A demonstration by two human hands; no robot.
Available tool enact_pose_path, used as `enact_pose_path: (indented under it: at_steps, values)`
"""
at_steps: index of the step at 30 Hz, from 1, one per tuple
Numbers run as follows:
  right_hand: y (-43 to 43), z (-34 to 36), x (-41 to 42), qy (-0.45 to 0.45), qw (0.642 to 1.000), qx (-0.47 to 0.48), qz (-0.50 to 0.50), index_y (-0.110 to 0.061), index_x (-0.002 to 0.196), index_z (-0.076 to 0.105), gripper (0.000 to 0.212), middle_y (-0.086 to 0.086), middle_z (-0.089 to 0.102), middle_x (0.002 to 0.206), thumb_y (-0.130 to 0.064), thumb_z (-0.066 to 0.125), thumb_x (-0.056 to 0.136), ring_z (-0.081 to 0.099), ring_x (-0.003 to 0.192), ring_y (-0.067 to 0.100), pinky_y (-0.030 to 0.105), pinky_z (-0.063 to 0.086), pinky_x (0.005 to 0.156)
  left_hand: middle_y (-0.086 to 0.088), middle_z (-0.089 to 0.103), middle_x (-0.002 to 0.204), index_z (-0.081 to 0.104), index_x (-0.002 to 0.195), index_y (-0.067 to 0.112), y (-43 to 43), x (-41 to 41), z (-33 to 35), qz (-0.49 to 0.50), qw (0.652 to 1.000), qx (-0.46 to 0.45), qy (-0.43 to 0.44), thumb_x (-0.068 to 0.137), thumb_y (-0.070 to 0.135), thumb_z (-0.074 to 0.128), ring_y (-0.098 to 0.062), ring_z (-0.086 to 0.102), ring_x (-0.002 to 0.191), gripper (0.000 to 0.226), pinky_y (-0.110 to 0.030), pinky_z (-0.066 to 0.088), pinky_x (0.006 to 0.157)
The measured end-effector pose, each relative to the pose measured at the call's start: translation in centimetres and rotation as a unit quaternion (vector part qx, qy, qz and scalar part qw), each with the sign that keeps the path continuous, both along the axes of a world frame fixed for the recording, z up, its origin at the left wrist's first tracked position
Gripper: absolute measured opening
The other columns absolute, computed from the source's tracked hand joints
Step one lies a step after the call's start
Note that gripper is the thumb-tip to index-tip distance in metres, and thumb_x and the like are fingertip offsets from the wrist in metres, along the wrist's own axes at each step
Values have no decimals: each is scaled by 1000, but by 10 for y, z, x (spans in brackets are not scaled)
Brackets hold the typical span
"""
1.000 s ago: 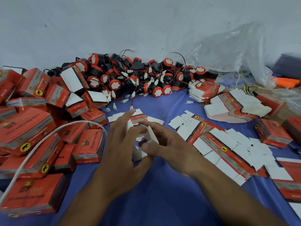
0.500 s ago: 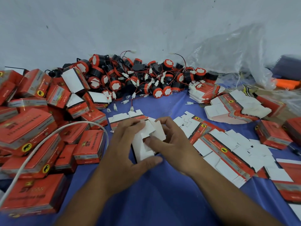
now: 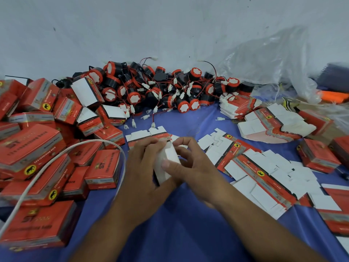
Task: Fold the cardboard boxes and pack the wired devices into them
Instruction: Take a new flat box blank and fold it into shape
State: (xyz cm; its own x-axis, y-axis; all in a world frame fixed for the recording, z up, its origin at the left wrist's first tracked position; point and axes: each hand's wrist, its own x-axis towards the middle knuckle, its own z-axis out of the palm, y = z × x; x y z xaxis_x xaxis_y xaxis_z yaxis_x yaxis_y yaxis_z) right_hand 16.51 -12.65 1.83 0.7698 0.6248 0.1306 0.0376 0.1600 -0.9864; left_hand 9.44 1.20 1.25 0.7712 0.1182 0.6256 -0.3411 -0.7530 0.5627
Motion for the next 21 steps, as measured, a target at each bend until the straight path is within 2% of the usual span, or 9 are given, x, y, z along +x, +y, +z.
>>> enact_pose_path:
  at_steps: [2, 4, 6, 9, 12, 15, 18, 21]
  values:
    - [1, -1, -1, -4, 1000, -2, -27, -38, 109, 58, 42, 1, 68, 119, -28, 81, 76, 68, 107, 23, 40, 60, 82, 16, 36, 139, 43, 136, 28, 0, -1, 0, -20, 999, 44, 4, 79, 54, 61, -7, 36, 132, 66, -16, 29, 108]
    - [2, -1, -1, -12, 999, -3, -38, -43, 115, 60, 45, 0, 69, 119, -27, 79, 78, 68, 108, 21, 37, 59, 81, 12, 39, 141, 46, 139, 19, 2, -1, 0, -21, 997, 68, 13, 78, 56, 62, -10, 36, 133, 74, -26, 33, 110]
    - [3, 0, -2, -31, 999, -4, -37, -42, 126, 61, 49, -1, 69, 122, -26, 75, 82, 67, 111, 18, 34, 58, 89, 8, 44, 141, 47, 141, 15, 3, -1, 1, -6, 997, 70, 16, 75, 56, 63, -11, 39, 131, 79, -31, 36, 108]
    - [5, 0, -4, -39, 999, 1, -36, -53, 131, 56, 49, -16, 65, 132, -29, 65, 90, 60, 123, 5, 31, 48, 106, 10, 49, 137, 49, 138, 17, 1, 0, 3, 13, 998, 60, -10, 74, 52, 67, -9, 44, 127, 75, -27, 36, 107]
    - [5, 0, -4, -49, 998, -13, -31, -59, 129, 52, 50, -22, 56, 142, -21, 60, 100, 51, 131, -1, 32, 40, 115, 18, 45, 134, 47, 139, 19, 0, 1, 1, 10, 998, 47, -34, 74, 50, 69, -5, 44, 125, 76, -20, 34, 106]
    - [3, 3, -5, -60, 997, -23, -30, -63, 128, 52, 55, -26, 55, 141, -16, 60, 100, 50, 130, -5, 29, 41, 114, 17, 43, 133, 47, 139, 16, 0, 1, -1, 7, 997, 51, -59, 74, 48, 70, -7, 45, 125, 77, -22, 36, 106]
    - [2, 4, -6, -84, 995, -33, -45, -61, 130, 50, 56, -26, 57, 139, -14, 59, 100, 50, 129, -6, 25, 42, 110, 7, 47, 134, 48, 137, 7, -2, 2, -3, 13, 993, 75, -92, 75, 43, 70, -10, 45, 125, 75, -23, 35, 108]
    - [3, 4, -9, -115, 990, -65, -46, -62, 135, 38, 53, -28, 54, 135, -23, 54, 103, 46, 129, -9, 26, 38, 113, 6, 46, 133, 48, 137, 6, -2, 4, -5, 14, 991, 81, -109, 76, 40, 71, -14, 47, 124, 74, -22, 35, 107]
